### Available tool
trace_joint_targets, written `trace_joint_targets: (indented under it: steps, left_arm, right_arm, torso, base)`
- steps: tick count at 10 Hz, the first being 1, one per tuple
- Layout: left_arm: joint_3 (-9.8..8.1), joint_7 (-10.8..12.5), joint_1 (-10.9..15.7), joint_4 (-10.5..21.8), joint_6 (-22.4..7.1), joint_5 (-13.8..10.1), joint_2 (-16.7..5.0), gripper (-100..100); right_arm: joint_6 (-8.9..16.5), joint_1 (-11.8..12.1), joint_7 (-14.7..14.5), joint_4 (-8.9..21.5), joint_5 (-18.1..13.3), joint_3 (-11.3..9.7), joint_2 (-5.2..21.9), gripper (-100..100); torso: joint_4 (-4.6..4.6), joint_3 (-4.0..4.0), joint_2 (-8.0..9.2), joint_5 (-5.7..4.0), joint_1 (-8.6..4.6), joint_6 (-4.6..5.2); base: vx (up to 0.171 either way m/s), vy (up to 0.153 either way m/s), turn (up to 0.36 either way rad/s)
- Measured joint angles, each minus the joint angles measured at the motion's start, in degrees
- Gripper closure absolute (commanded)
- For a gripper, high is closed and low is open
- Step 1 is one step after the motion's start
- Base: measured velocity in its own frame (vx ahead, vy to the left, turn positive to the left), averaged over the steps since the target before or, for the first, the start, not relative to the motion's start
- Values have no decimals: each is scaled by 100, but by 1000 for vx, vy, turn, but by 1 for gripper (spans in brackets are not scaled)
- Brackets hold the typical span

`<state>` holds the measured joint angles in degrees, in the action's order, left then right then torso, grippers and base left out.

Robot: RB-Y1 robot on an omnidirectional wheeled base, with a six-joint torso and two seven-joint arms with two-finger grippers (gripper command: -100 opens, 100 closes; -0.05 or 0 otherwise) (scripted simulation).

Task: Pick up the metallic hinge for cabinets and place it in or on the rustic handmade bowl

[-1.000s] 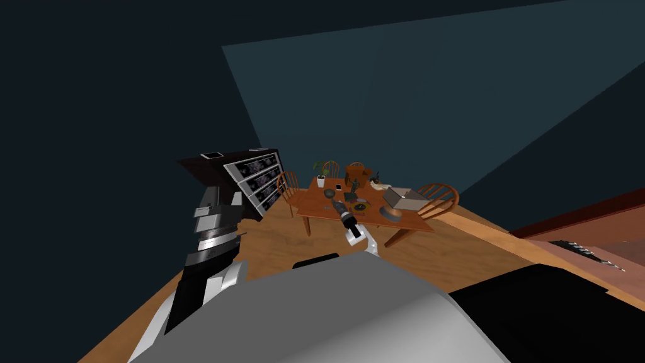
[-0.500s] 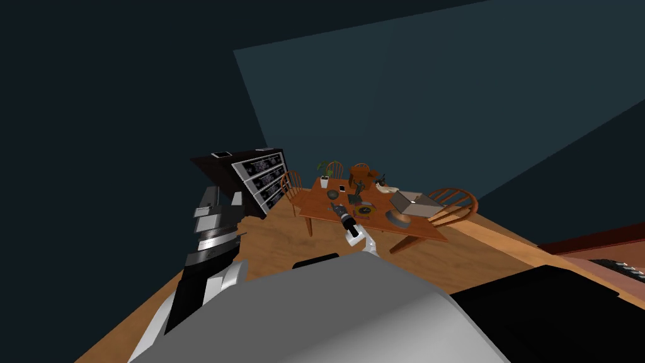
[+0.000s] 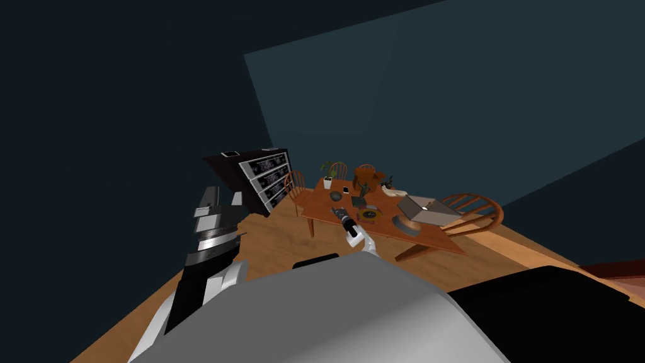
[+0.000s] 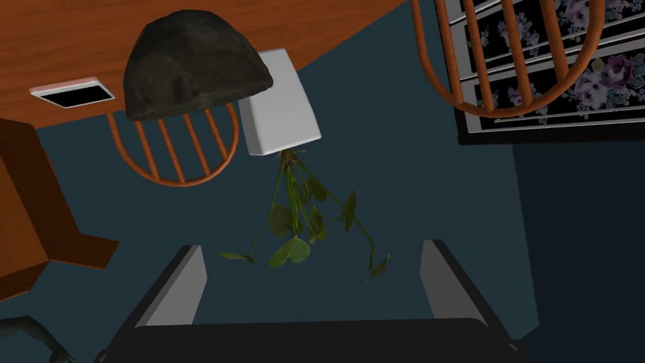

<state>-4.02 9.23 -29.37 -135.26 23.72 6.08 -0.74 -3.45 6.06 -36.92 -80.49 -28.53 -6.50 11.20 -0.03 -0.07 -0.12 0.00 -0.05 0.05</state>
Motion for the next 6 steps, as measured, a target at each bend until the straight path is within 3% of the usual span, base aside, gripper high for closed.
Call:
trace_joint_targets:
  steps: [6]
  left_arm:
    - [0,0,0,0,0,0,0,0]
  right_arm:
    - [458,-212,-923,889,-484,-6,55,-100]
  torso:
    - [-1,-5,-9,0,-3,-2]
  base:
    - [52,-24,130]
